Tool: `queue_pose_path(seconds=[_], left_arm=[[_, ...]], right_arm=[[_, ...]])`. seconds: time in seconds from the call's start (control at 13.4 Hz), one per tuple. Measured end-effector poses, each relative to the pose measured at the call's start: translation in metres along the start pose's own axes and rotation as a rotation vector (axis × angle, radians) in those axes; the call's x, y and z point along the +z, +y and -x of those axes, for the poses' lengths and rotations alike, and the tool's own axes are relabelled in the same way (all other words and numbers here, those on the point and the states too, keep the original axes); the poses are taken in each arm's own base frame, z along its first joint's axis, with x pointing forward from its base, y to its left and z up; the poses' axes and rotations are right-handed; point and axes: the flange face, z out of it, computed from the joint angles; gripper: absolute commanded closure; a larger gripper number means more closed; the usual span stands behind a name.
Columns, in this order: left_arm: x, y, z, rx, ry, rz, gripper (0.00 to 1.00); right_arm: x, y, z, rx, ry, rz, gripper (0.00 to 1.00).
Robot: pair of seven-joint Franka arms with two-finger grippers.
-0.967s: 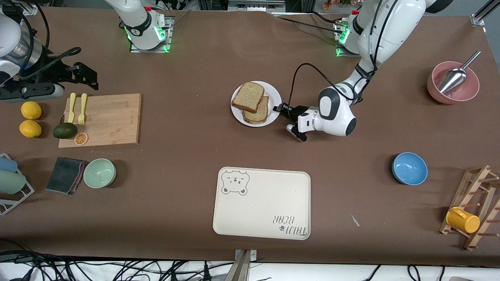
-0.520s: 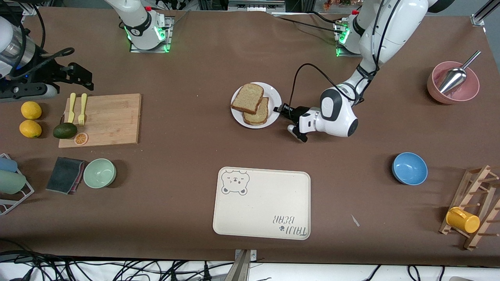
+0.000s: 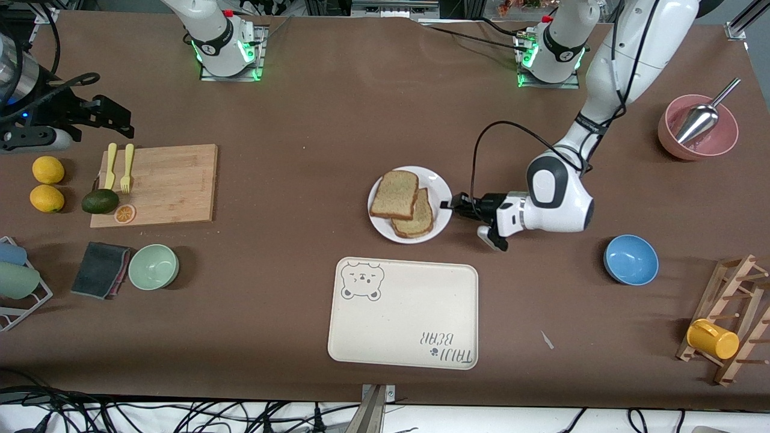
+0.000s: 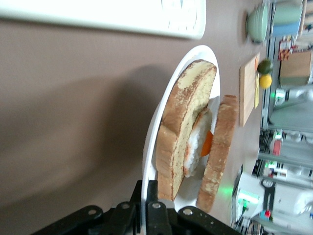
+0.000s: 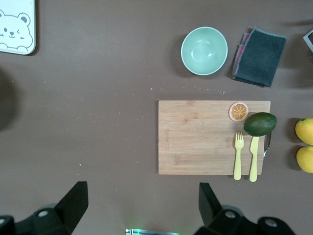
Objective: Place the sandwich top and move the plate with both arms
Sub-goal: 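Slide the plate onto the bear placemat with the left gripper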
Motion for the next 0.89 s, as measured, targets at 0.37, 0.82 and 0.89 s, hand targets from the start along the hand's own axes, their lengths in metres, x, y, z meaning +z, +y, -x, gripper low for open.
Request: queue_pose_path(seconds=[0.37,0.82,0.89], left_arm=[[-0.062,0.014,-0.045,-0.113,0.211,0.126,1.00],[-0.048,-0.025,-0.071,-0.242,0.325,0.243,1.00],[-0.038,-0.033,-0.077,-0.248,0.337,0.232,1.00]], right_arm=[[-0.003,0.006,0.000,0.010,0.006,-0.001,0.00],[-0.003,0.005,0.000,0.010,0.006,-0.001,0.00],[-0.003,0.005,0.000,0.010,0.006,-0.001,0.00]])
